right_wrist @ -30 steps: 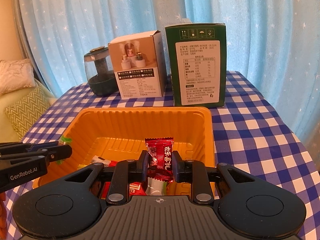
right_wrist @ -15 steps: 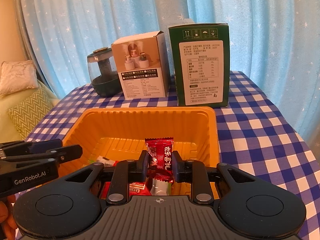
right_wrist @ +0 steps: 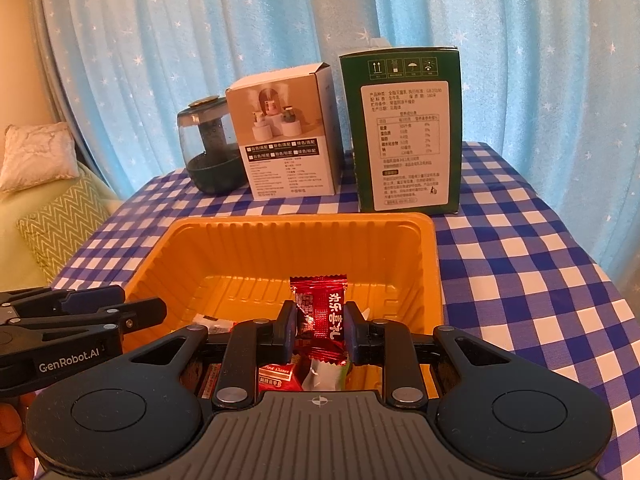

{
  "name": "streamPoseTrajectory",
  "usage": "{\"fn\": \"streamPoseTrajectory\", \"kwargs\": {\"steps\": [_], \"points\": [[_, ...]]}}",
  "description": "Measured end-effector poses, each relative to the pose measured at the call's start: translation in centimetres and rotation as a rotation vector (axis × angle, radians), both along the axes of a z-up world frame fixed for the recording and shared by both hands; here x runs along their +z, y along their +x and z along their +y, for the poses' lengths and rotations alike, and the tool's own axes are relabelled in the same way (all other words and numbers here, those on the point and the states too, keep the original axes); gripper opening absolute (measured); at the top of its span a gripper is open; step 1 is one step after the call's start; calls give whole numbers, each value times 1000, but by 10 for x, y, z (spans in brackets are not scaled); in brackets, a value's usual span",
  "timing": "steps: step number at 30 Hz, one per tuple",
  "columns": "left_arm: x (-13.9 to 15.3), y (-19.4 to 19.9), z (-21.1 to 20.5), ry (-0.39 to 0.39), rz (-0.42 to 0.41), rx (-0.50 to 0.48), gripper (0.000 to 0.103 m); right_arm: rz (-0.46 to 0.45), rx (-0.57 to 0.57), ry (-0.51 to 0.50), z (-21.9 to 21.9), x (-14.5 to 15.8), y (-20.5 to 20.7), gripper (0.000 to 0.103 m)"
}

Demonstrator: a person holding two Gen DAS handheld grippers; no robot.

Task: Organize snacks
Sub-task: 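Open both grippers to drop the green-wrapped and dark red candies in the tray, then withdraw both open grippers from the tray toward the candies on the cloth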

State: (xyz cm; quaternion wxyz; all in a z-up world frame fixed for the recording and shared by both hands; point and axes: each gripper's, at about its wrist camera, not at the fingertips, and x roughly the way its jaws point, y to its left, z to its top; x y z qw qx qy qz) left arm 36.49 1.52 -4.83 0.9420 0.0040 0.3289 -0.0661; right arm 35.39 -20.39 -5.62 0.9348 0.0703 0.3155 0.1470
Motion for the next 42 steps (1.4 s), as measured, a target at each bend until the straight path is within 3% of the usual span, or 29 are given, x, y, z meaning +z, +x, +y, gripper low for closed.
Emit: {"fn": "streamPoseTrajectory", "kwargs": {"steps": [12,18,20,21,22,23,24,42], "points": [[0,-1,-2,6,2,-3,45,-10,-3,6,-1,2,-1,25],[-1,-1,1,5,-1,9,48,-32,1,36,-4,5,-1,25],[-1,-1,0,10,-1,11,54,-52,15,60,-6,6,-1,26],[-1,-1,0,14,-3,14,61,-56,14,71,-7,7,0,34],[-2,-2,0,16,-6,17,66,-61,3,84,-9,7,0,58],[-2,-2,0,17,-7,19,67,-66,-11,101,-12,7,0,69],[-2,-2,1,17,-6,20,67,-70,-21,118,-15,7,0,73],[-2,-3,1,28,-11,21,78,-39,-56,85,-20,7,1,73]]}}
